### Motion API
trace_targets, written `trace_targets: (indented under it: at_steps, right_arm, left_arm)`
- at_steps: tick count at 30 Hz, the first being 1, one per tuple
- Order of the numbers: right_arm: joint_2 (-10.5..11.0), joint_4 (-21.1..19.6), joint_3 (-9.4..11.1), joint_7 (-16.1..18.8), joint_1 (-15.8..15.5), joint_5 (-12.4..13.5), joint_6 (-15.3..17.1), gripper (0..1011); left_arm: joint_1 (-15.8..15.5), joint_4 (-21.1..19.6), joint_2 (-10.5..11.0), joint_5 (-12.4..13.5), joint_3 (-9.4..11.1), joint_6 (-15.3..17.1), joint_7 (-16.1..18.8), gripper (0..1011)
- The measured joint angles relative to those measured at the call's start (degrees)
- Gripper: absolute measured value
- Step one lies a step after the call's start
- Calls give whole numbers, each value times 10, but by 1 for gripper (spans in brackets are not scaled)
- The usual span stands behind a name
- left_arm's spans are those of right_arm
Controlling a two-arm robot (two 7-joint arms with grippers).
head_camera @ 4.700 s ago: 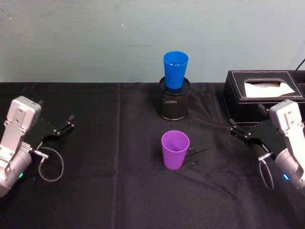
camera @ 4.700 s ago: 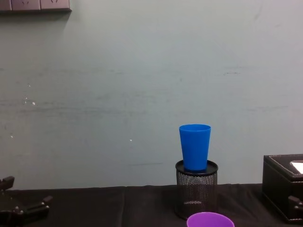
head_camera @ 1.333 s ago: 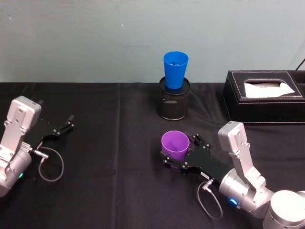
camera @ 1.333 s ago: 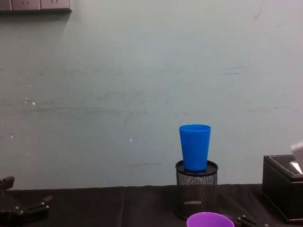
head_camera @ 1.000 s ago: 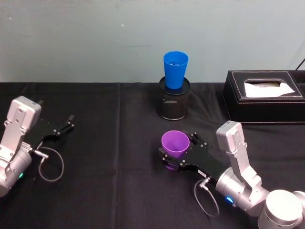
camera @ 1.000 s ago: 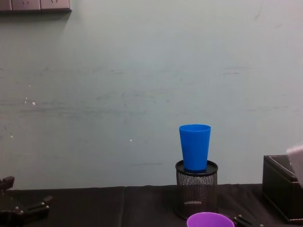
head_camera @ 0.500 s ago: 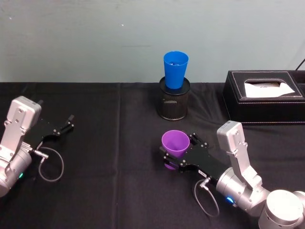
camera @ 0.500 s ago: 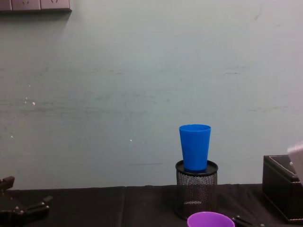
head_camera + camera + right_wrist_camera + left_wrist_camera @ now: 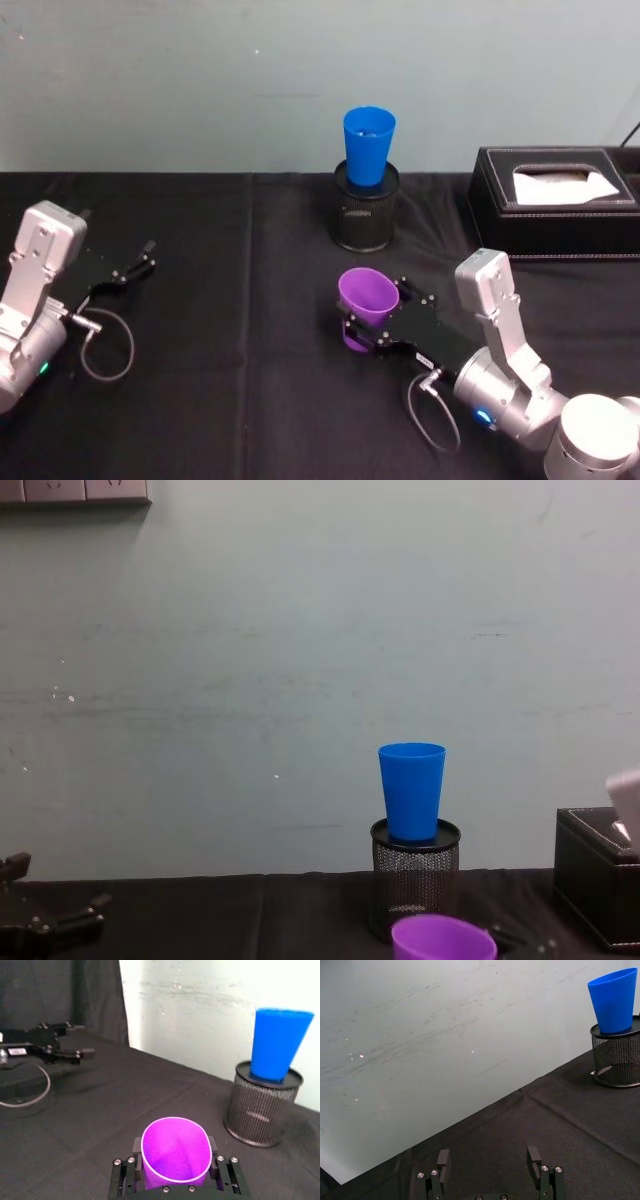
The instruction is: Pick up one cup with a gripper and tap it against the other cup.
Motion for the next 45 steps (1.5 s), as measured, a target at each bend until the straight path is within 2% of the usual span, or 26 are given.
trace_targets:
  at_steps: [5, 11, 17, 23, 45]
  right_arm:
    - [8, -48, 11, 3, -5, 0, 35, 721]
    - [19, -116, 34, 5, -8, 13, 105, 721]
    - [29, -160, 50, 10, 0, 15, 152, 721]
    - [34, -180, 56, 10, 9, 12, 180, 721]
    - [34, -184, 60, 9, 9, 10, 187, 721]
  left_arm:
    - [0, 0, 0, 0, 0, 0, 0, 1000]
    - [0, 0, 0, 0, 0, 0, 0, 1000]
    - [0, 0, 0, 0, 0, 0, 0, 1000]
    - [0, 0, 0, 0, 0, 0, 0, 1000]
    - [0, 0, 0, 0, 0, 0, 0, 1000]
